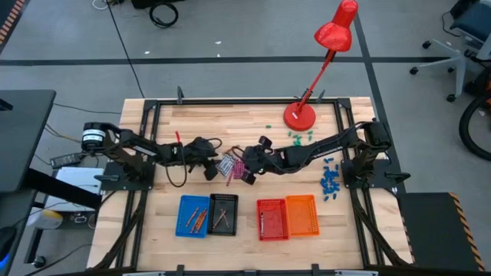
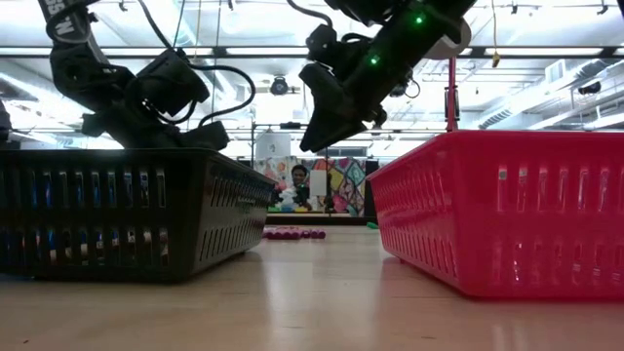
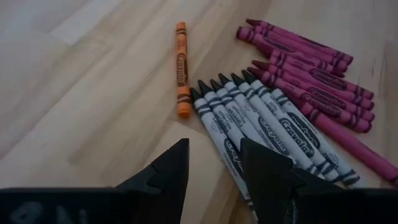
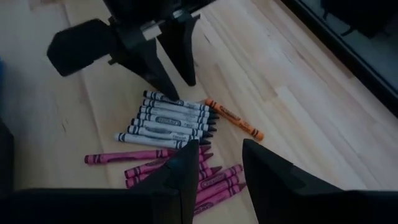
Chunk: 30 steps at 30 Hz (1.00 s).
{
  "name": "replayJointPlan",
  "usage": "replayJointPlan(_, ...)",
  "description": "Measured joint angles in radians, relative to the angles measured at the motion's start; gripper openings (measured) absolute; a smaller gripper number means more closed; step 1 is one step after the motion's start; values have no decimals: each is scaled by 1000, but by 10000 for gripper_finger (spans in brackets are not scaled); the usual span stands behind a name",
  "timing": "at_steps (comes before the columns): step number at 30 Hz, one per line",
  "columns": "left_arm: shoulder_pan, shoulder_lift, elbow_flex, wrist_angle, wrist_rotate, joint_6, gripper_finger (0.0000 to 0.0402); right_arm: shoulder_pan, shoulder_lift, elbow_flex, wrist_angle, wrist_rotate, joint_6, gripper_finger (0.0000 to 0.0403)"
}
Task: Sort crayons
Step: Put the black crayon into the red basket
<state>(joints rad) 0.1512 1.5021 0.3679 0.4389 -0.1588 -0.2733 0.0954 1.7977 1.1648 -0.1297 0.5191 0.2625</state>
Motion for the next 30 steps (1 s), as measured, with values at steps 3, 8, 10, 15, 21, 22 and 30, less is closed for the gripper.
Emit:
replayJointPlan(3, 0, 31, 0, 16, 0, -5, 155, -7, 0, 0, 31, -12, -32, 128)
replayJointPlan(8, 0, 108, 3, 97, -15, -4, 155, -14, 0, 0, 60, -27, -78, 128)
replayJointPlan(10, -1, 121, 5, 100, -35, 4, 155, -14, 0, 0, 61, -39, -83, 128)
replayJointPlan(15, 2, 123, 5, 70, -39, 58, 140, -14, 0, 0, 60, -49, -88, 128)
replayJointPlan(21, 4, 121, 7, 31, -32, 115, 68, -14, 0, 0, 60, -49, -91, 128)
replayJointPlan(22, 4, 121, 7, 27, -31, 124, 53, -14, 0, 0, 60, -49, -95, 128)
replayJointPlan(30, 20, 97, 3, 6, -12, 136, 22, -23, 0, 0, -12, -76, -70, 128)
